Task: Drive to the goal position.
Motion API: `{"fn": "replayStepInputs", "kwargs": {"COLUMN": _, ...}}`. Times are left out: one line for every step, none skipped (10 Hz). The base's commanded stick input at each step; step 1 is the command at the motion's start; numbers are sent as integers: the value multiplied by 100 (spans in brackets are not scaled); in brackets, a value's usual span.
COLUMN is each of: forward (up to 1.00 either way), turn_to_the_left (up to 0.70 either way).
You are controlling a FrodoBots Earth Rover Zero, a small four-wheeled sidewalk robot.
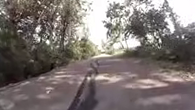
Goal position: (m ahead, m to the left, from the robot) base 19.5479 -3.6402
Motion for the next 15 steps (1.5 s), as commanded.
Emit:
{"fn": "replayStepInputs", "kwargs": {"forward": 70, "turn_to_the_left": 0}}
{"fn": "replayStepInputs", "kwargs": {"forward": 70, "turn_to_the_left": 0}}
{"fn": "replayStepInputs", "kwargs": {"forward": 70, "turn_to_the_left": 0}}
{"fn": "replayStepInputs", "kwargs": {"forward": 70, "turn_to_the_left": 0}}
{"fn": "replayStepInputs", "kwargs": {"forward": 70, "turn_to_the_left": 0}}
{"fn": "replayStepInputs", "kwargs": {"forward": 70, "turn_to_the_left": 0}}
{"fn": "replayStepInputs", "kwargs": {"forward": 70, "turn_to_the_left": 0}}
{"fn": "replayStepInputs", "kwargs": {"forward": 70, "turn_to_the_left": 0}}
{"fn": "replayStepInputs", "kwargs": {"forward": 70, "turn_to_the_left": 0}}
{"fn": "replayStepInputs", "kwargs": {"forward": 70, "turn_to_the_left": 0}}
{"fn": "replayStepInputs", "kwargs": {"forward": 70, "turn_to_the_left": 0}}
{"fn": "replayStepInputs", "kwargs": {"forward": 70, "turn_to_the_left": 0}}
{"fn": "replayStepInputs", "kwargs": {"forward": 70, "turn_to_the_left": 0}}
{"fn": "replayStepInputs", "kwargs": {"forward": 70, "turn_to_the_left": 0}}
{"fn": "replayStepInputs", "kwargs": {"forward": 70, "turn_to_the_left": 0}}
